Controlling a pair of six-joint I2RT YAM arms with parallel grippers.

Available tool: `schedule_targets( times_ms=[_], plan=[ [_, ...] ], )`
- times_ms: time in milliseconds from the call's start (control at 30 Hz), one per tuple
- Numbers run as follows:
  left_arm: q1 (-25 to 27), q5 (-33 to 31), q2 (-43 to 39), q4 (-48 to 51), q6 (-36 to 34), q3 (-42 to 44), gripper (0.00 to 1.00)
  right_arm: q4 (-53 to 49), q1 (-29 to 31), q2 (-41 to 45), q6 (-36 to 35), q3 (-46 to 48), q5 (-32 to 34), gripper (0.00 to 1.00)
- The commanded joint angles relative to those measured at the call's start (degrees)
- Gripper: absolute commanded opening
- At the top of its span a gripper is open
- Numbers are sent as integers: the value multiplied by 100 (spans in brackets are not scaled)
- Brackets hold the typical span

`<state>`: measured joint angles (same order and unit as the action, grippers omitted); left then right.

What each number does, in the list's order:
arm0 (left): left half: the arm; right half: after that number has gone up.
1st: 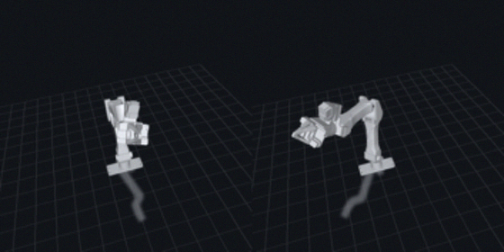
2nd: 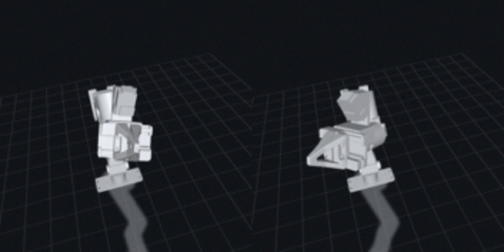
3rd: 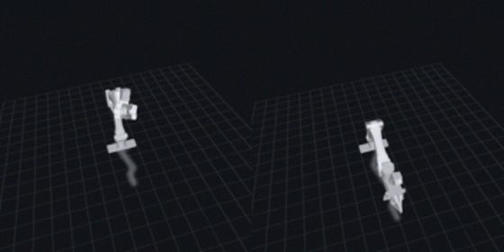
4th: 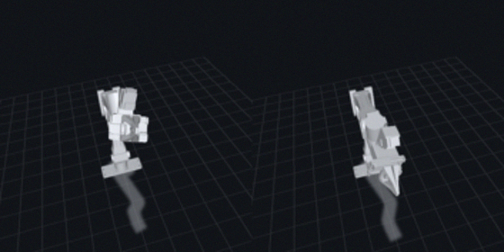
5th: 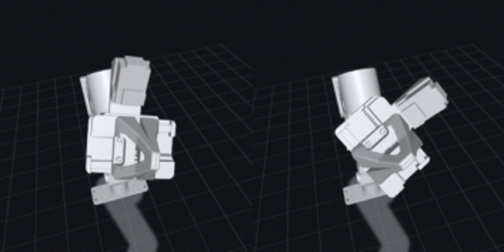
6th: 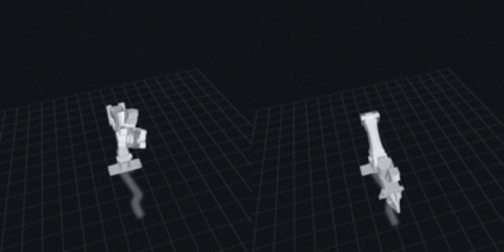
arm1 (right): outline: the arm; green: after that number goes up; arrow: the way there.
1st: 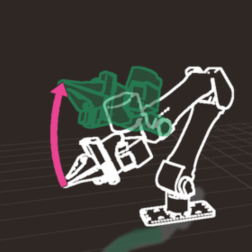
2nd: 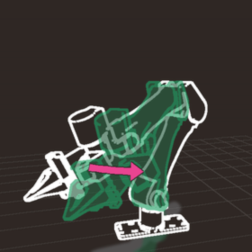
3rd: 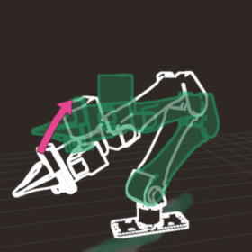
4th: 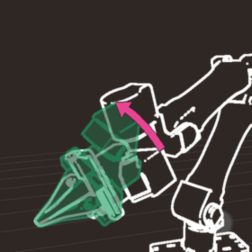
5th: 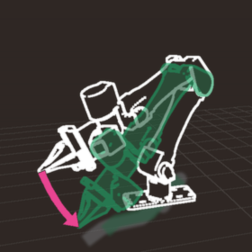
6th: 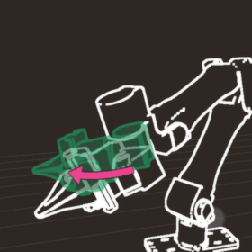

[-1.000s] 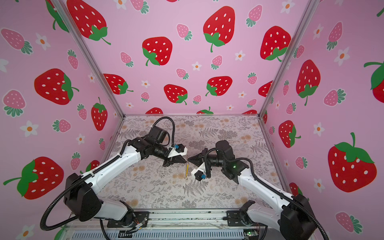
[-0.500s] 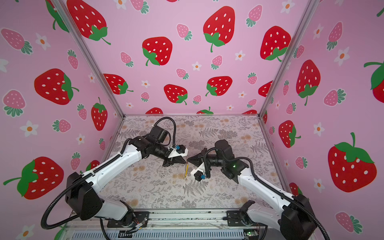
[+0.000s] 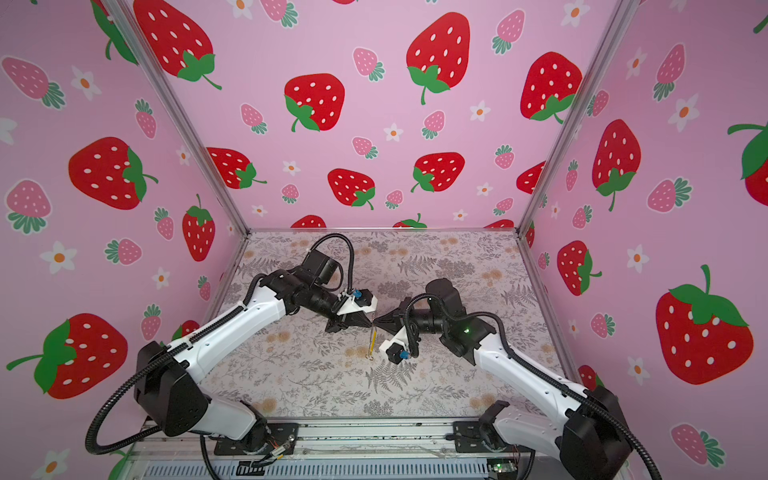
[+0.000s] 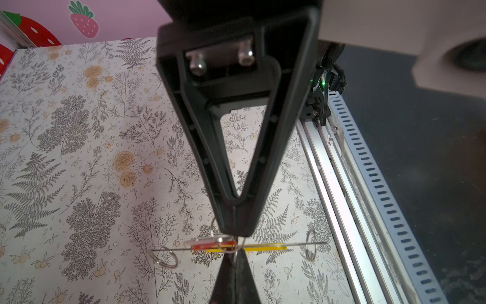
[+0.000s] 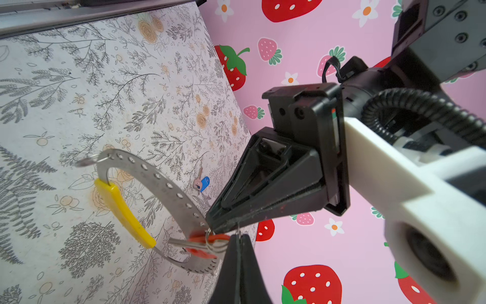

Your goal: Put the keys on the keyring

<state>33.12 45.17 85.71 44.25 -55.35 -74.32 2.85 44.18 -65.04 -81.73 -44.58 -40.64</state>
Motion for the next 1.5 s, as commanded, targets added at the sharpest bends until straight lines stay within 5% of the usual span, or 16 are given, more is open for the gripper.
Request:
schedule_targets(
  times_ms=[0,967,1467],
  plan=[
    [27,96,58,255,-175,-284,0,-205,55,-47,-133,-135,-67,0],
    [-77,115,-271,-357,132,-37,0,-264,70,74,-172,129,503,0],
    [-156,203,-634,-1103,422,421,0,841,62,298,660,675,711,0]
  ],
)
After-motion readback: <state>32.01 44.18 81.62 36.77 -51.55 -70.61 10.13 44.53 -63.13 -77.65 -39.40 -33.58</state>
